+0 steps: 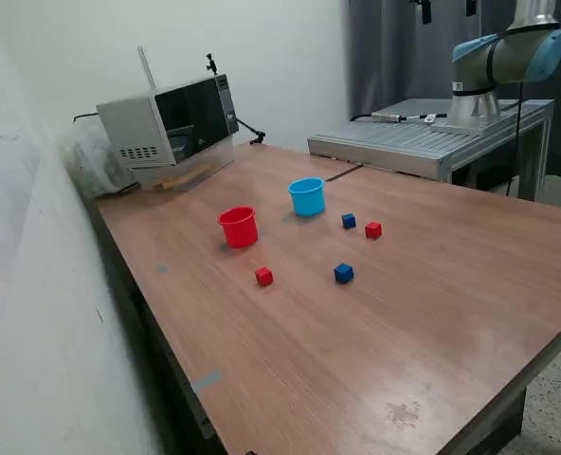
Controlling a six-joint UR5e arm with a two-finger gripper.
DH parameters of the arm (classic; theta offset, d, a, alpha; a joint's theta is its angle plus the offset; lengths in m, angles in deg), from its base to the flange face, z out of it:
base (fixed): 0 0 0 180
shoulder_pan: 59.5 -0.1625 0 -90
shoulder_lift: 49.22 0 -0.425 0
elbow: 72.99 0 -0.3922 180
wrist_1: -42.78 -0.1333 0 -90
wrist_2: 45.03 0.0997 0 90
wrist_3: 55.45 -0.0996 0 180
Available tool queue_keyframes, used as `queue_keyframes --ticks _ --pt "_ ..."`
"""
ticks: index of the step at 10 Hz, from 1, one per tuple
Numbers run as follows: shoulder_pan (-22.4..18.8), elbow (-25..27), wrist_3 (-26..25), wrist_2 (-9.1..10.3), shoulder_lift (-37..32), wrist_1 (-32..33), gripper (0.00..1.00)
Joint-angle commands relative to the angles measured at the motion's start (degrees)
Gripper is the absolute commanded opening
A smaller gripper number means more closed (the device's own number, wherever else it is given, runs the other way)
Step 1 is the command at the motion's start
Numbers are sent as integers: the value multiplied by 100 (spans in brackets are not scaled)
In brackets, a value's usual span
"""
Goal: Place red objects in the red bin, and blue objects in the blue bin.
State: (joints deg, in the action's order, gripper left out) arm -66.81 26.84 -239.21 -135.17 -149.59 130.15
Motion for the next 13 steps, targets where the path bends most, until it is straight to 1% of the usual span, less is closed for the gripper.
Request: queue_keyframes --ticks 1,4,5,6,7,9,10,11,13 --pt "142 -26 -125 13 193 665 100" --pt "186 10 -143 40 728 1386 100" --pt "334 1 -143 48 965 1571 100" --pt "361 -25 -204 48 1193 1825 100" --pt "362 -34 -518 48 1500 2167 100" --pt "379 -17 -801 48 2037 2765 100" --pt "458 18 -889 48 2292 3099 100" --pt "615 53 -968 40 2503 3294 100" --pt "818 62 -1162 31 2750 3418 100"
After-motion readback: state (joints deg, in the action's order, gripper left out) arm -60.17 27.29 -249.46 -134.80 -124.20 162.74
